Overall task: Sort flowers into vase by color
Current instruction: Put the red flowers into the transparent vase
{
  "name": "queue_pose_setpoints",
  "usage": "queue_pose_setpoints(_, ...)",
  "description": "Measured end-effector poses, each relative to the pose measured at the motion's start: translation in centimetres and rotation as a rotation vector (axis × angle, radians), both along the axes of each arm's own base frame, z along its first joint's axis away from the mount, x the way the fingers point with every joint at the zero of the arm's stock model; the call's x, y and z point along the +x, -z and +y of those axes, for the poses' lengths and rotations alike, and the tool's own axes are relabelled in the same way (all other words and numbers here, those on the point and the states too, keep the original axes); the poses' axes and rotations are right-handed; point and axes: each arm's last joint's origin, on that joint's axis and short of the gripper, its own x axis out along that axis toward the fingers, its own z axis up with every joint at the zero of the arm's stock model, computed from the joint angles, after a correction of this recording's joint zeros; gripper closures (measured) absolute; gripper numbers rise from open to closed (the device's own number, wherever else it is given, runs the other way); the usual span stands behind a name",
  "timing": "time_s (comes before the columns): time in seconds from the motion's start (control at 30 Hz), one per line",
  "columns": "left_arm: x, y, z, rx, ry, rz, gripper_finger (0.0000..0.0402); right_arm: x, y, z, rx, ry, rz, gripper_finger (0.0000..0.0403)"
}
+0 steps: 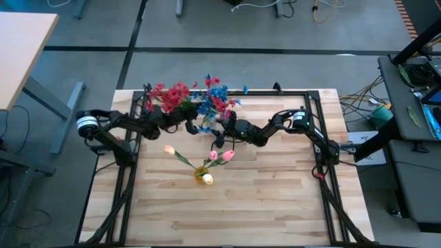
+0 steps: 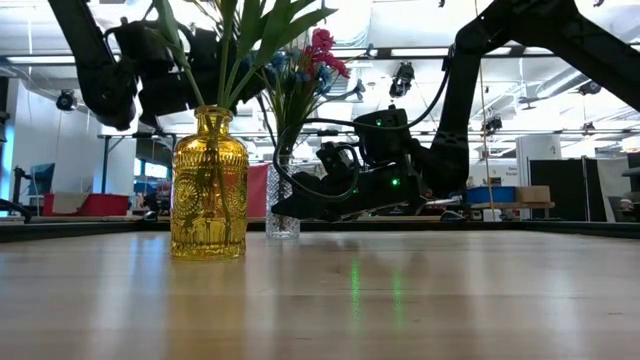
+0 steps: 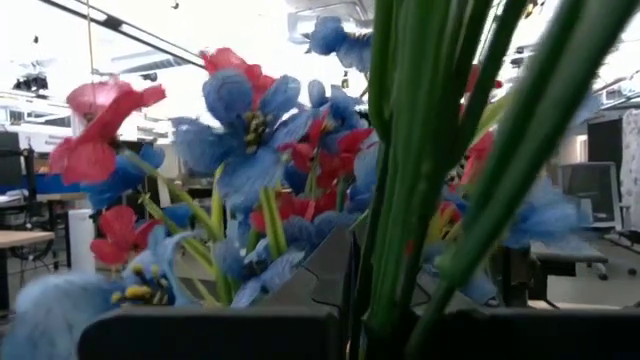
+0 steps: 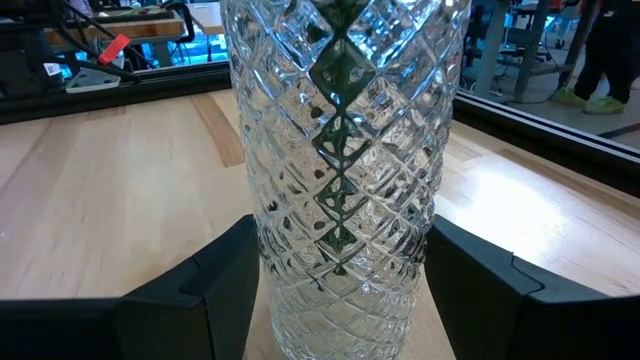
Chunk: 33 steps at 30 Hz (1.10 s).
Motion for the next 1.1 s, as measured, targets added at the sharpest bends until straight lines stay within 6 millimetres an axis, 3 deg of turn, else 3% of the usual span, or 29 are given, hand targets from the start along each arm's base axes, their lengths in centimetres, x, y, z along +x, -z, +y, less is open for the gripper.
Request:
queue_pose_setpoints(0.73,-1.1,-1.3,-0.4,0.020,-0.007,-0.021,0.0402,0.0,0.0,0.0,0.000,-0.001,0.001,0.0168)
queue_pose_setpoints(1.1,-1.3,-1.2,-0.5,0.002,-0.016,0.084,0.0402,0.0,0.0,0.0,0.000,-0.001,0.001,0.0168)
